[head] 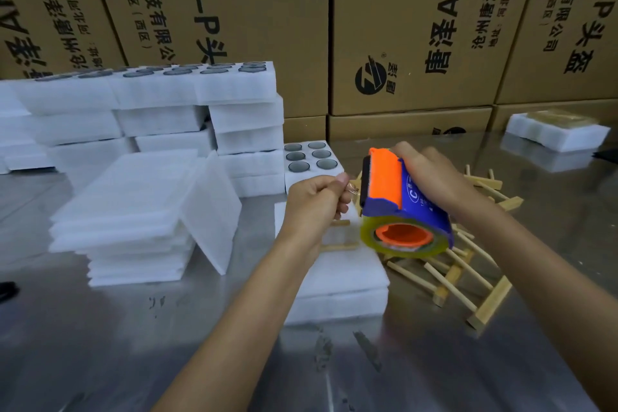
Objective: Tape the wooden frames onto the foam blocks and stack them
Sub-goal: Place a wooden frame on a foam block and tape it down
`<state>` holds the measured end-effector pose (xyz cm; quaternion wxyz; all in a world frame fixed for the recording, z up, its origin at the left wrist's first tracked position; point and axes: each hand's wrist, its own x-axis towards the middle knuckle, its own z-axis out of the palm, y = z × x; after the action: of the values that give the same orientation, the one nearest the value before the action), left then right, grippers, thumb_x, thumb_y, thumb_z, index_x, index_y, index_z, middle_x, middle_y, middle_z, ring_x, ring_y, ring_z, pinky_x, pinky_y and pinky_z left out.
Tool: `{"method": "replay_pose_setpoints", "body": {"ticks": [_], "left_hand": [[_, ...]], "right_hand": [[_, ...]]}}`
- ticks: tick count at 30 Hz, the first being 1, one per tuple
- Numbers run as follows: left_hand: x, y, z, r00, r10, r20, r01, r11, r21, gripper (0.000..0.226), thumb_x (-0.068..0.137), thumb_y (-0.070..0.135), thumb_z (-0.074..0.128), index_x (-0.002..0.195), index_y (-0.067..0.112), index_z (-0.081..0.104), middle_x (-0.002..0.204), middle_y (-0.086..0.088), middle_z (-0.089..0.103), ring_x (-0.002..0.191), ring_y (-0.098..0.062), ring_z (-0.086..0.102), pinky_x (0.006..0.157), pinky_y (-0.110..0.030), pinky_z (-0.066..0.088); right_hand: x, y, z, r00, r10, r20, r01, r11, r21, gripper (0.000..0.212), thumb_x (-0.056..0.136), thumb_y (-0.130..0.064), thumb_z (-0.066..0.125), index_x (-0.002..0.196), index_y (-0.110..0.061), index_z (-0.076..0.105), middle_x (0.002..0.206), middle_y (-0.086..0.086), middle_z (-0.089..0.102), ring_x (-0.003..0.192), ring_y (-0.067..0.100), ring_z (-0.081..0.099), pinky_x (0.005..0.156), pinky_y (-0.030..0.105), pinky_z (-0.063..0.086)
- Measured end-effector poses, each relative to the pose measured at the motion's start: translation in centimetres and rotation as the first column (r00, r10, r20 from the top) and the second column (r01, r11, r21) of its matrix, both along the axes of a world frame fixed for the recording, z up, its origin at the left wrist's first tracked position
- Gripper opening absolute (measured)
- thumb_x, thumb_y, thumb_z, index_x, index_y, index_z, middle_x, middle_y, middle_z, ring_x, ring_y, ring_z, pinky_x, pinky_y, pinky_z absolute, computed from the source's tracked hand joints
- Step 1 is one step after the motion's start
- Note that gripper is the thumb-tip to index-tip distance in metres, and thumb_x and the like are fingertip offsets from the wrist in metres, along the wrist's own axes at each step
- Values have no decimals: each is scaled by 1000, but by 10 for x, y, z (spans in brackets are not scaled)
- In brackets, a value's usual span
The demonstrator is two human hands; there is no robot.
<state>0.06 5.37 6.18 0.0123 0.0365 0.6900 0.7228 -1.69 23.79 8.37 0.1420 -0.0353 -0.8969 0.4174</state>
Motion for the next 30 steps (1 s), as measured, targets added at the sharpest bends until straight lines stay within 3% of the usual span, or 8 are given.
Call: {"method": "replay_pose_setpoints", "body": {"ticks": [4, 7, 9, 17, 20, 23, 27, 30], "left_hand": [[2, 4, 4, 996, -33, 85, 31, 999, 30, 28, 100, 18, 58, 74, 10, 68, 56, 6, 58, 48, -6, 49, 54, -19, 42], [3, 5, 12, 970, -135, 202, 95, 976, 196, 24, 99, 15, 57, 78, 8, 66, 55, 3, 58, 45, -6, 49, 49, -18, 40], [2, 7, 19, 966, -138, 216, 92, 973, 214, 20, 99, 14, 58, 81, 7, 65, 53, 3, 58, 43, -5, 48, 48, -17, 40], [-2, 12, 33, 982, -87, 168, 64, 989, 135, 20, 99, 13, 60, 80, 7, 65, 48, 6, 57, 44, -5, 42, 44, -16, 40], [-9, 2, 39, 990, -19, 137, -5, 985, 173, 18, 97, 6, 58, 81, 7, 64, 53, 4, 57, 43, -4, 38, 42, -15, 35], [-27, -37, 55, 991, 48, 128, -78, 966, 245, 20, 97, 0, 52, 81, 8, 61, 63, 0, 52, 38, -2, 37, 40, -13, 30], [-25, -71, 58, 979, -84, 183, 27, 956, 293, 12, 96, 13, 61, 96, 3, 66, 58, 3, 59, 45, -4, 51, 45, -15, 45], [-20, -63, 65, 967, -182, 181, 85, 892, 444, 24, 85, 20, 74, 104, 6, 68, 70, 2, 66, 65, -11, 69, 58, -21, 56]], "right_hand": [[-5, 11, 0, 979, 87, 185, -80, 996, -45, 43, 98, -58, 32, 89, -26, 59, 87, 8, 65, 82, 23, 64, 68, 33, 42], [-7, 15, 6, 971, 104, 218, -100, 995, -29, 49, 96, -60, 31, 104, -23, 62, 91, 10, 68, 85, 25, 66, 83, 39, 47], [-8, 17, 10, 970, 128, 208, -122, 992, -40, 48, 97, -60, 31, 100, -22, 60, 91, 11, 67, 86, 26, 65, 86, 41, 47], [4, 27, 12, 948, 279, 155, -222, 925, -310, 45, 102, -51, 35, 105, -14, 61, 83, 12, 66, 65, 15, 64, 66, 29, 49], [1, 38, 5, 951, 247, 185, -230, 967, -108, 48, 102, -54, 33, 105, -14, 60, 88, 17, 71, 71, 20, 67, 73, 35, 50], [4, 66, -5, 952, 146, 271, -165, 985, 47, 45, 94, -66, 36, 109, -33, 61, 90, 8, 73, 81, 21, 71, 75, 36, 50], [-5, 91, -9, 976, 93, 198, -99, 995, 17, 21, 102, -42, 45, 97, -30, 61, 117, 15, 67, 89, 18, 65, 100, 50, 48], [-4, 86, -8, 969, 108, 222, -125, 990, 61, 27, 95, -57, 41, 96, -38, 61, 96, 7, 72, 82, 22, 68, 81, 44, 53]]}}
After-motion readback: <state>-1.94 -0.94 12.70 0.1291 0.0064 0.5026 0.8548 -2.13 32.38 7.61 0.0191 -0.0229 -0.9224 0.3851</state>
